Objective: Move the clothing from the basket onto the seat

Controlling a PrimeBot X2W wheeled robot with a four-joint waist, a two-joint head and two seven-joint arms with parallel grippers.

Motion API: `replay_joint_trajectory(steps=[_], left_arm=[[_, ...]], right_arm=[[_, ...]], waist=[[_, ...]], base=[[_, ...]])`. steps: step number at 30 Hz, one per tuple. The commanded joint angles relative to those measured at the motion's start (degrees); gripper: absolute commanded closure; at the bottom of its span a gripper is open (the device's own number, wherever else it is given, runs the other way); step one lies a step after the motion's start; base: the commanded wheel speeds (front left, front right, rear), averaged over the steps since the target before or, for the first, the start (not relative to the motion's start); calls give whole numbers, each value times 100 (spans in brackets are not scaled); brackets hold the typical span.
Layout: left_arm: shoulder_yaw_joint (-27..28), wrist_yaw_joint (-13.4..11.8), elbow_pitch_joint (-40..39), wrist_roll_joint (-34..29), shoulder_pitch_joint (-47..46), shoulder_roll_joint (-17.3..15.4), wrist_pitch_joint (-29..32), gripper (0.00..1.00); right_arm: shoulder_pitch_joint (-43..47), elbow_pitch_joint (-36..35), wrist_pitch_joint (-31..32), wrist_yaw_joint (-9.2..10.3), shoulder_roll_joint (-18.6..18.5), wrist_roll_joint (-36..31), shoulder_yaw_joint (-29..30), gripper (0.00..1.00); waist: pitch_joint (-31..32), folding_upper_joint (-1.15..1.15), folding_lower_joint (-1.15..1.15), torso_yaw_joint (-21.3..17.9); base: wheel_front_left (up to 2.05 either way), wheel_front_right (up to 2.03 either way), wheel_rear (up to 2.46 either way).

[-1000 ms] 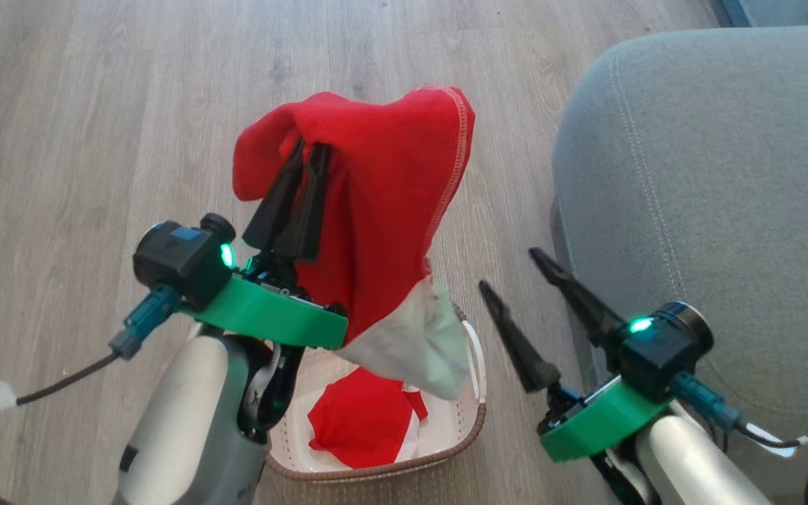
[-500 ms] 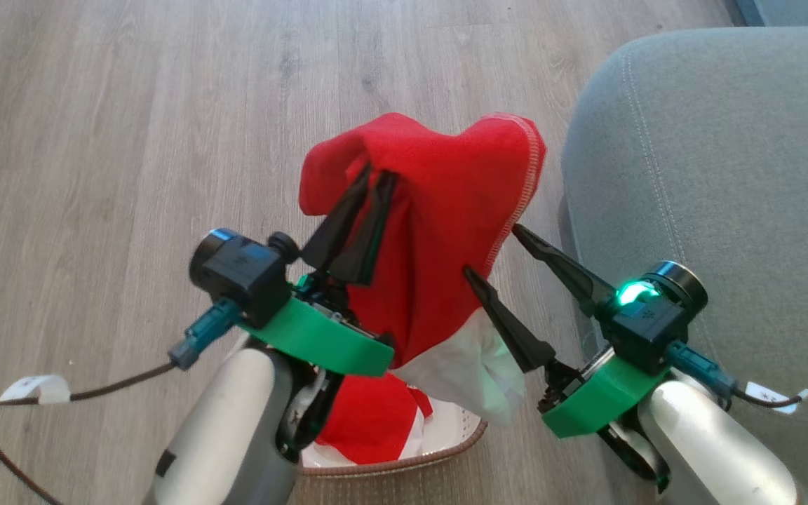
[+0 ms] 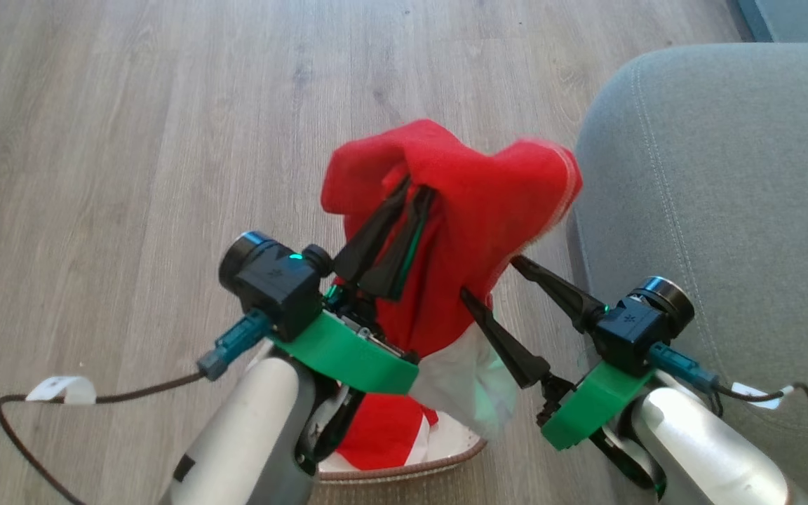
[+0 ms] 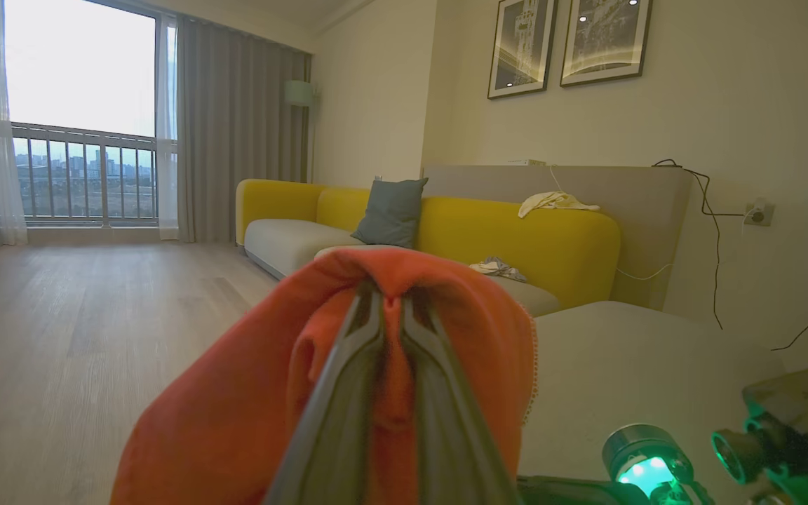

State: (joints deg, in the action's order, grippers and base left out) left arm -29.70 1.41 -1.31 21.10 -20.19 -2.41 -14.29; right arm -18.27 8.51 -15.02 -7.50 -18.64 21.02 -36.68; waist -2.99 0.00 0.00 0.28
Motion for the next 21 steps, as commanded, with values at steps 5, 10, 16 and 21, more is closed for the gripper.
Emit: replay_joint_trajectory(steps=[5,10,16,21], left_arm=[[-93,70,-162,-2,-287,-47,-71,100],[-292,70,-50,48,-279,-47,-71,100],[-461,45,-8,140,-290,-47,-71,100],[-641,29,41,241,-300,-47,-71,100]], right_arm=[[-327,-45,2,1,-25,-8,-234,0],[-445,-36,2,1,50,-87,-419,0],[-520,16,2,1,176,-267,-385,0],[-462,180,2,1,348,-639,-100,0]], waist=[[98,0,0,64],[146,0,0,125],[153,0,0,200],[180,0,0,336]], base=[[0,0,0],[0,0,0],[0,0,0],[0,0,0]])
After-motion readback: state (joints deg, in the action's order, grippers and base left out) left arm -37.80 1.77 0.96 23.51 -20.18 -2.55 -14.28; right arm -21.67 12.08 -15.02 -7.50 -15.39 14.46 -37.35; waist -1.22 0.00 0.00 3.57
